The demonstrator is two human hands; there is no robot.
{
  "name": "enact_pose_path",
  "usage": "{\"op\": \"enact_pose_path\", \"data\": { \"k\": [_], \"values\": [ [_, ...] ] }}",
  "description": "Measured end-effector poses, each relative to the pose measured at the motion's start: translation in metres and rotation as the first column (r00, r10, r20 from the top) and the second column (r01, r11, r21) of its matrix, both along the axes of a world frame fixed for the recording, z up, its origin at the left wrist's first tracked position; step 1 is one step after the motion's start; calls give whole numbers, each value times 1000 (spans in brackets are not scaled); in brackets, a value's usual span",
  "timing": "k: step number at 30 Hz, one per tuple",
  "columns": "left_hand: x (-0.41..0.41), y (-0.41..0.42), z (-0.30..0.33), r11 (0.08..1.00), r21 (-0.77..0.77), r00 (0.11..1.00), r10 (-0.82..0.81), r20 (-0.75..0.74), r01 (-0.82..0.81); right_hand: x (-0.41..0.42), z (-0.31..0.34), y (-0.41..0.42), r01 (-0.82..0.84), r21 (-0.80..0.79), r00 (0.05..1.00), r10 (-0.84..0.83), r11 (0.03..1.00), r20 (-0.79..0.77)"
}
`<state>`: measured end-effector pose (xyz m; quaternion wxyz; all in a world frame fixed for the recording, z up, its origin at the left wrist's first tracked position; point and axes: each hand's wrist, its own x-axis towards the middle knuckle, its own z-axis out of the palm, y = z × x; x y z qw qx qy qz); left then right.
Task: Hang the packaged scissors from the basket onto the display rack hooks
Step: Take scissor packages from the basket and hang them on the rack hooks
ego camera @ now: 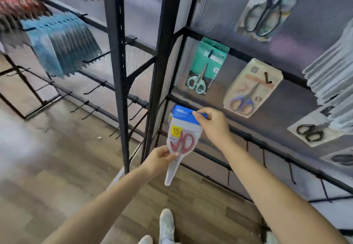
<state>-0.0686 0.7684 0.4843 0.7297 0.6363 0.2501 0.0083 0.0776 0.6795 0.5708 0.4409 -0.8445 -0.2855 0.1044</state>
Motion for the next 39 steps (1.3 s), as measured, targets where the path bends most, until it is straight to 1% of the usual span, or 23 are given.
{"op": "enact_pose_path", "data": {
  "k": [2,4,7,9,12,16,24,27,31,35,39],
  "values": [
    [4,3,-19,999,30,998,21,-52,-19,8,-21,6,-12,-53,1000,10,999,-27],
    [8,7,-41,998,47,991,50,-124,-44,14,-41,11,-38,-91,996,30,995,-87],
    [18,12,-74,991,52,967,132,-218,-123,27,-71,20,-86,-144,986,64,986,-156],
    [28,15,-91,985,62,951,174,-254,-164,34,-87,25,-95,-168,980,63,981,-189],
    [39,16,-109,983,60,931,183,-315,-173,42,-109,29,-111,-245,976,60,963,-208],
    [50,20,-128,976,67,907,217,-360,-207,56,-130,38,-154,-275,965,85,949,-248],
    [79,34,-145,964,70,893,263,-366,-255,76,-149,46,-74,-235,992,46,969,-121],
    [85,35,-153,963,74,884,266,-385,-258,81,-154,50,-107,-250,992,85,962,-97],
    [89,35,-162,959,67,875,279,-396,-275,78,-160,50,-160,-277,987,160,947,-24],
    [92,33,-163,961,82,869,274,-411,-264,77,-165,47,-191,-279,982,184,941,-52],
    [95,34,-163,951,84,855,303,-421,-296,80,-164,44,-199,-300,980,191,933,-54]
  ]
}}
